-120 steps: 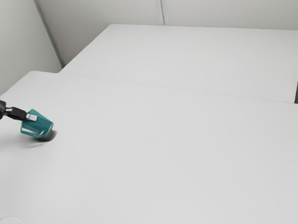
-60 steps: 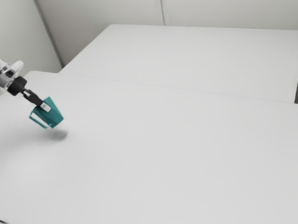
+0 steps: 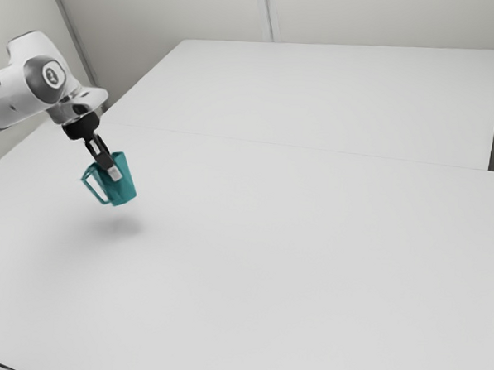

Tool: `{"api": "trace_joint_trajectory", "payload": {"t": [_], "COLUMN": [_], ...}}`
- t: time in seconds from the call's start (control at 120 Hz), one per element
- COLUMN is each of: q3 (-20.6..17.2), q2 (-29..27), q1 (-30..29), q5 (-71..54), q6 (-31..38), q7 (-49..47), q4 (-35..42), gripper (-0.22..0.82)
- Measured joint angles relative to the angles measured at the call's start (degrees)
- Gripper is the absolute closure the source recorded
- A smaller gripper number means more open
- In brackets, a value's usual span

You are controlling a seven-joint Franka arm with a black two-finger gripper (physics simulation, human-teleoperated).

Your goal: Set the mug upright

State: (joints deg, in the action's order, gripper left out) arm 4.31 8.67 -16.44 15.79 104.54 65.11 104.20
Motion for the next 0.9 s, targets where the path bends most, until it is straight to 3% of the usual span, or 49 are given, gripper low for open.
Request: {"api": "trace_joint_trajectory", "payload": {"t": [0.533, 0.9], "q3": [-4.69, -8.8], "q2": [-7.47, -10.66], "q1": [7.82, 9.83], "q5": [-11.15, -14.04], "q6": [8.71, 12.82], "q7": [-15.99, -26.36], "q4": [10.98, 17.0], "gripper": [0.79, 0.79]}}
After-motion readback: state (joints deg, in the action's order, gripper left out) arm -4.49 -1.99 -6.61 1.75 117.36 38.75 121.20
